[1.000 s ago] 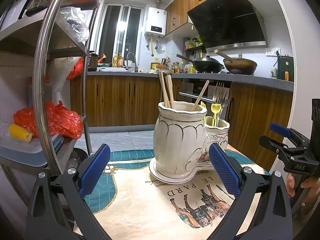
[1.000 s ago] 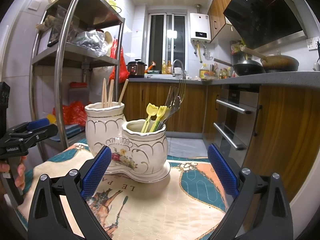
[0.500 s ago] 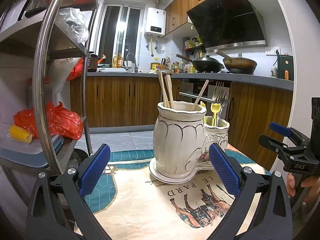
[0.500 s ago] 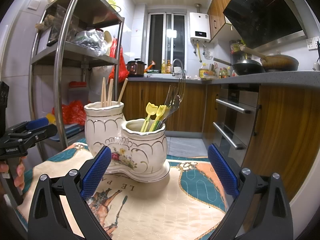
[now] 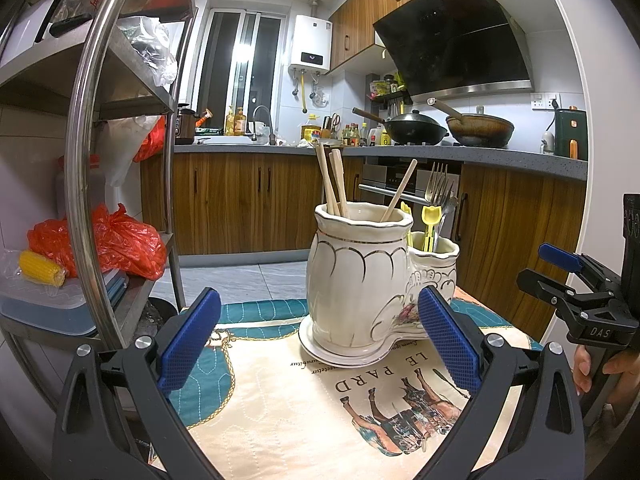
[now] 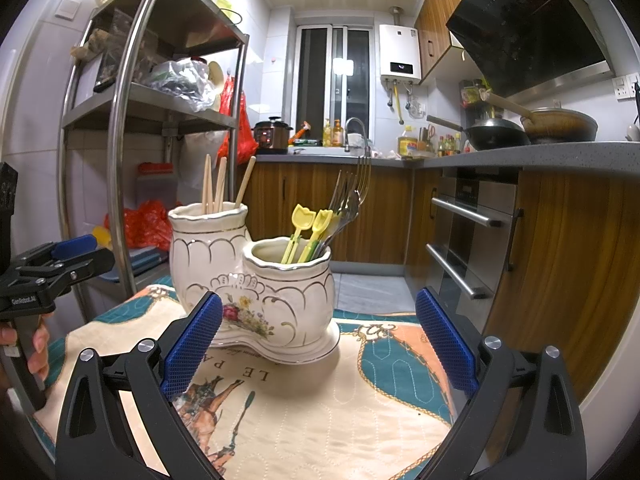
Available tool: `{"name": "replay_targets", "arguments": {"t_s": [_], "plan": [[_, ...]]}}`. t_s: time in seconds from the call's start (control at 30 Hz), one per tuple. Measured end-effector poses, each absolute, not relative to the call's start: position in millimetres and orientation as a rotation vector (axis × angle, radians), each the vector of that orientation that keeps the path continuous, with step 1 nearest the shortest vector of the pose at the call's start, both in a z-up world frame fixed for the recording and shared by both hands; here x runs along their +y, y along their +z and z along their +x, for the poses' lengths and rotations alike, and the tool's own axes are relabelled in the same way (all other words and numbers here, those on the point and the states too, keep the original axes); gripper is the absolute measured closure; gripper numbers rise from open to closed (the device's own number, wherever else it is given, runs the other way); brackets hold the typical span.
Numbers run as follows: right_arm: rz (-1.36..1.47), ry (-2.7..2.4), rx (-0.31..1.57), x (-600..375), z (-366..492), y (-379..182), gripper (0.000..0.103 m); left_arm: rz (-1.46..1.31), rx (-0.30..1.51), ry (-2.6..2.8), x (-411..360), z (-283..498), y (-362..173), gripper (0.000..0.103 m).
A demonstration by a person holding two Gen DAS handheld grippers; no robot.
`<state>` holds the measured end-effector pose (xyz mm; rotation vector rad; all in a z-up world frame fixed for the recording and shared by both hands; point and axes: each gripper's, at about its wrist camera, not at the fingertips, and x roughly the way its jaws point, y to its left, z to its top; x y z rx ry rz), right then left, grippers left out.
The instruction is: Organize utensils
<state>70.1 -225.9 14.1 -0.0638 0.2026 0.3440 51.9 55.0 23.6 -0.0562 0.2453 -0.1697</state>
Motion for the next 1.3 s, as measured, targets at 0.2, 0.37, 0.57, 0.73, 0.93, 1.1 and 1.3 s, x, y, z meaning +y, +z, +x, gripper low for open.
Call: {"name": "replay_targets", "arguments": {"t_s": [0.2, 0.37, 0.57, 0.73, 0.93, 1.1, 1.3], "plan": [[-0.064, 0.344, 0.203, -226.3, 70.6, 14.1, 0.007, -0.055, 0.246, -0.171, 55.1, 52.1, 23.7, 0.006], [-0.064, 0.345, 0.203, -226.3, 70.6, 14.1, 0.006, -0.050, 0.249, -0.175, 56.8, 52.0, 24.2, 0.006], [-0.065, 0.345, 0.203, -225.8, 70.4, 14.2, 0.006, -0.032, 0.240, -0.166, 62.2, 50.7, 25.4, 0.006], [-0.064, 0.344, 0.204, -225.8, 70.5, 14.2, 0.006, -0.032, 0.243, -0.159, 64.0, 52.4, 25.9, 0.006], [-0.065, 0.345, 0.205, -226.1, 70.6, 14.3, 0.006, -0.023, 0.253, -0.162, 64.7, 54.7, 26.3, 0.006], [-0.064, 0.344, 0.205, -226.3, 70.9, 14.4, 0.006, -0.023, 0.262, -0.161, 62.0, 56.6, 25.8, 0.006], [-0.065, 0.345, 0.206, -226.2, 71.1, 14.6, 0.006, -0.025, 0.268, -0.160, 60.8, 58.9, 24.7, 0.006]]}}
